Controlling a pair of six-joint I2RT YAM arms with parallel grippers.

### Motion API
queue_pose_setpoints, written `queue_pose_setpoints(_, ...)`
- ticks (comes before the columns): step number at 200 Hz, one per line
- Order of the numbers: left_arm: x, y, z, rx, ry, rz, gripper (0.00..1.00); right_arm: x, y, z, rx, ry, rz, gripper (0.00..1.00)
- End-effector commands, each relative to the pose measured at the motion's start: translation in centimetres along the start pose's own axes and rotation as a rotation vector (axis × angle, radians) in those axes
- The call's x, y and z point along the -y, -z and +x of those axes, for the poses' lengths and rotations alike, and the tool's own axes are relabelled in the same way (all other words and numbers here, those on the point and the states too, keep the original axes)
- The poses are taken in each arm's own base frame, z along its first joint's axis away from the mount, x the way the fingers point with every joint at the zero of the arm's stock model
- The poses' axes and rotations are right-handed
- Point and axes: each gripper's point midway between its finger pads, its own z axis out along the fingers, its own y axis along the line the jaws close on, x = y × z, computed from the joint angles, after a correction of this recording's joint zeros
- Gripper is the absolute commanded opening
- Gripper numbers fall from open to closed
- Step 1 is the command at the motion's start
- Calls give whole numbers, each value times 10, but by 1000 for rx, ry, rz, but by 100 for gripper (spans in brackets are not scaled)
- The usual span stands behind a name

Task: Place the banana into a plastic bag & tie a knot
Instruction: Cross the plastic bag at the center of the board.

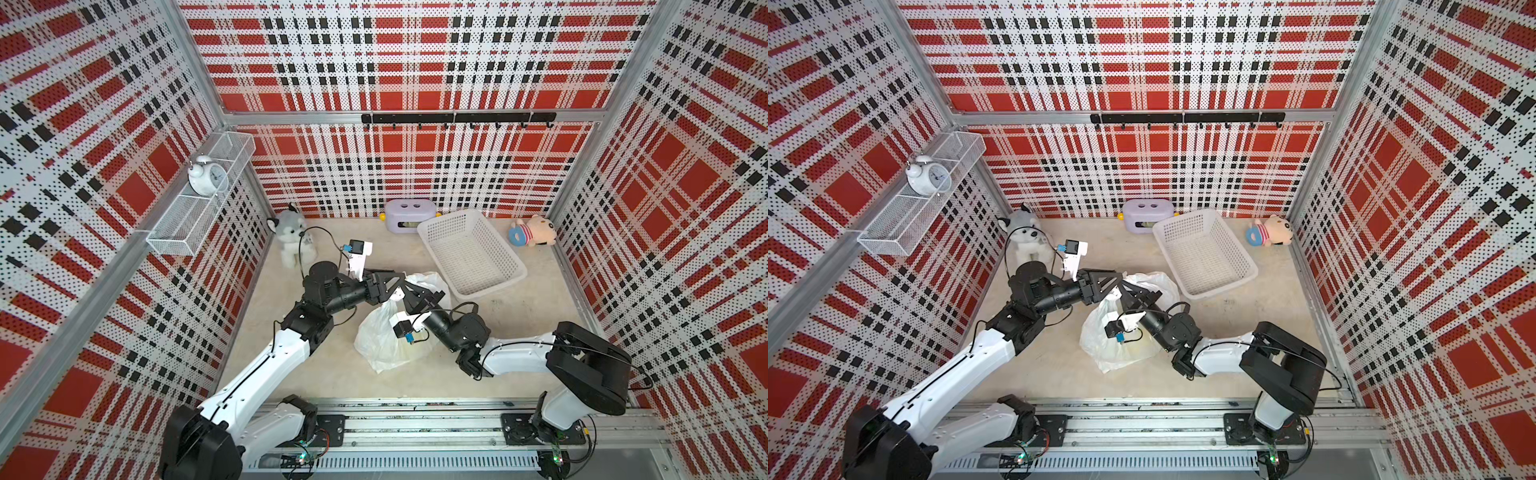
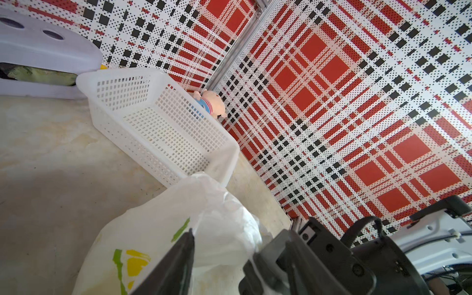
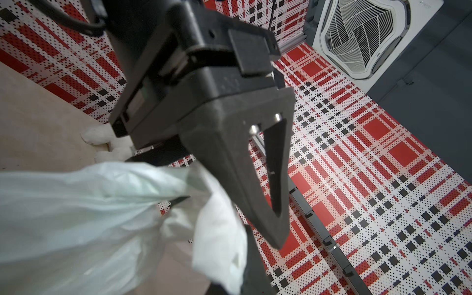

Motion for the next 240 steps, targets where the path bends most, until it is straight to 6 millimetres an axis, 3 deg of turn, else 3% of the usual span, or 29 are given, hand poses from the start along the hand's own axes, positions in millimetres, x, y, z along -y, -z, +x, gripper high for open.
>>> queue_pose_setpoints(1,6,11,5,-46,14,41,60,3,-3,-4,10,-28,24,0)
queue_pose_setpoints(38,17,15,25,-144,43,116,60,-3,-7,-4,14,-36,-1,0)
queue_pose_setpoints(80,23,13,33,-176,33,123,56,-7,-10,-4,14,-40,-14,0)
queue_pose_setpoints(96,20,11,35,-184,35,113,45,-7,-11,-5,15,-44,-17,0)
queue_pose_setpoints(117,20,10,33,-182,32,113,20,-6,-11,-6,18,-51,-18,0)
queue_pose_setpoints(141,18,10,27,-170,39,113,1,-6,-9,-6,18,-60,-26,0)
queue_pose_setpoints(158,17,10,23,-165,44,113,0,-6,-7,-7,21,-79,-33,0)
queue_pose_setpoints(166,16,10,22,-161,44,112,0,-6,-5,-9,33,-90,-40,23)
queue_pose_setpoints(184,14,12,19,-149,46,107,0,-9,-2,-11,37,-120,-84,41)
queue_pose_setpoints(199,13,15,17,-132,49,102,0,-12,2,-12,33,-153,-119,75)
queue_pose_setpoints(240,11,19,12,-99,62,113,0,-6,15,-15,-21,-296,-235,93)
